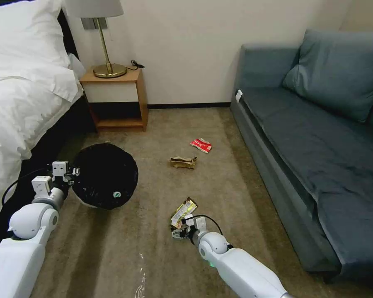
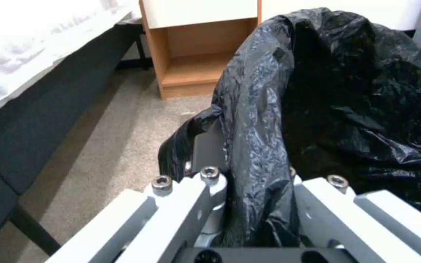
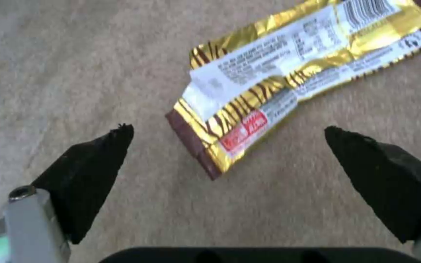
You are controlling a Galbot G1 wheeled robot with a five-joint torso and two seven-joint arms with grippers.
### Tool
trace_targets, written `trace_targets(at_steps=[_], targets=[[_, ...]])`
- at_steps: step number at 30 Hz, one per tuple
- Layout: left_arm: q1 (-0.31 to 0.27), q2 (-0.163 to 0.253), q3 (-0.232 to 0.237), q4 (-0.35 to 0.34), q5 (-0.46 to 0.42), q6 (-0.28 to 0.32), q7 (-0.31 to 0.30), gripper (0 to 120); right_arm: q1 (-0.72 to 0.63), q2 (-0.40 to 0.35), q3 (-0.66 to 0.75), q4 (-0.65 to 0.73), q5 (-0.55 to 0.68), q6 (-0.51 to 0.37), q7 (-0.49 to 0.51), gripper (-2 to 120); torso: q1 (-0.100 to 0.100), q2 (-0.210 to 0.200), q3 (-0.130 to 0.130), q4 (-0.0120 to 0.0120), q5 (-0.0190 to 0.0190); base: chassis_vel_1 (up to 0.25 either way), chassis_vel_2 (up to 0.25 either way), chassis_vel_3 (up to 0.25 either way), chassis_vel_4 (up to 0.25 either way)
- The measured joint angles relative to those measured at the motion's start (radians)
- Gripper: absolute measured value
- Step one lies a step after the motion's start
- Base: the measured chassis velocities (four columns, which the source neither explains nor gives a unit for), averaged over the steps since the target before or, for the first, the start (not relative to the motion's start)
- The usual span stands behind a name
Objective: Pick up the trash bin, then pick up the garbage on the floor and place it into the trash bin.
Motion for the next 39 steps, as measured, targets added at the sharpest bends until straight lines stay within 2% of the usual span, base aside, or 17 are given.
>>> trace_targets(at_steps=[7, 23, 39], targets=[[0.001, -0.01, 0.001, 0.001, 0.006, 0.0, -0.001, 4, 0.026, 0.025, 0.002, -0.086, -0.051, 0.048, -0.036, 100, 0.0, 0.0, 0.0, 0.0, 0.0, 0.0, 0.0, 0.0, 0.0], [0.007, -0.006, -0.016, 0.008, 0.005, -0.005, 0.0, 4, 0.05, 0.077, -0.007, -0.165, -0.096, 0.092, -0.069, 100, 0.0, 0.0, 0.0, 0.0002, 0.0, 0.0, 0.0, 0.0, 0.0], [0.017, -0.015, -0.018, -0.004, 0.004, -0.011, -0.001, 4, 0.077, 0.13, 0.018, -0.304, -0.145, 0.16, -0.118, 100, 0.0, 0.0, 0.0, 0.0001, 0.0, 0.0, 0.0, 0.0, 0.0]])
